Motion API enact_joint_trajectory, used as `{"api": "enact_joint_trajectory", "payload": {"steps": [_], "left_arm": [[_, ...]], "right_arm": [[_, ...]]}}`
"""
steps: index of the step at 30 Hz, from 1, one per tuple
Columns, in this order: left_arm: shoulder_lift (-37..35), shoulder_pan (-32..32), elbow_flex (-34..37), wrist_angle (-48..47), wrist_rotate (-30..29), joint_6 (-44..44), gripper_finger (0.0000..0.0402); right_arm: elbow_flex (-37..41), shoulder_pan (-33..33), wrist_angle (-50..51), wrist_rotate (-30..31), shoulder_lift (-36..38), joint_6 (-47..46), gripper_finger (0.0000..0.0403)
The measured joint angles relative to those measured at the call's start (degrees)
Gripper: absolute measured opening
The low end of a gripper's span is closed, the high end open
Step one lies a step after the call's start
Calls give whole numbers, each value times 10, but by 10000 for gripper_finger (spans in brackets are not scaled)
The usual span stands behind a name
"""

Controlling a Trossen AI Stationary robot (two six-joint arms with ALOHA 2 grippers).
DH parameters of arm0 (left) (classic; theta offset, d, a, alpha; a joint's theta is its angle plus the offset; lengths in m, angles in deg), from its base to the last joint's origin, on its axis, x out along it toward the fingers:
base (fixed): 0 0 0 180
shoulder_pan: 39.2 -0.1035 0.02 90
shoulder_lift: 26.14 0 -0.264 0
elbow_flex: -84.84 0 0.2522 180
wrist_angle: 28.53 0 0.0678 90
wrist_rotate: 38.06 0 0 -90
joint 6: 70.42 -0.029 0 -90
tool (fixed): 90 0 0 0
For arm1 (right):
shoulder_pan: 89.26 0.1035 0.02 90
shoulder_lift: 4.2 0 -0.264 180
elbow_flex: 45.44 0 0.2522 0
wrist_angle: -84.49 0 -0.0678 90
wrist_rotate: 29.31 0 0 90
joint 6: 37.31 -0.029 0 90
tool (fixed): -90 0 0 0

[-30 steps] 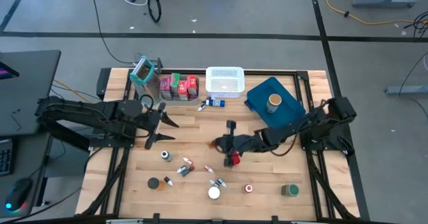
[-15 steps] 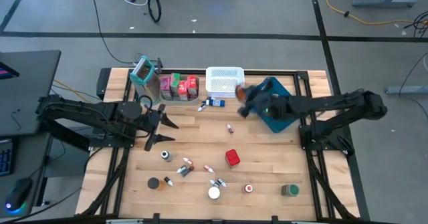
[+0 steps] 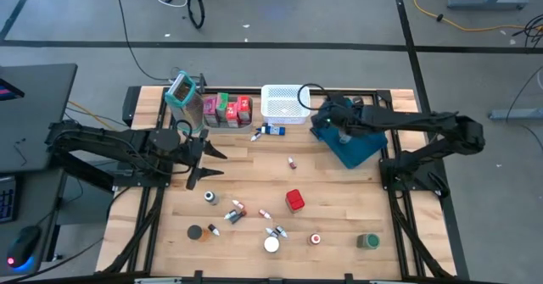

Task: Pick & Place Kitchen Items
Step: Put the orange seasoning pack into the blue bin, then put the orange seasoning bottle into the blue bin

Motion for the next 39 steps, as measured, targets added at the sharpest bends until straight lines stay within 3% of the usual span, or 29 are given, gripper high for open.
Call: {"api": "enact_joint_trajectory", "payload": {"steps": [11, 31, 39], "left_arm": [[0, 0, 0, 0, 0, -1, 240], [0, 0, 0, 0, 0, -8, 240], [0, 0, 0, 0, 2, -26, 240]], "right_arm": [[0, -1, -23, -41, -72, 13, 6], [0, -1, -91, -56, -70, 103, 22], [0, -1, -96, -54, -70, 105, 73]]}}
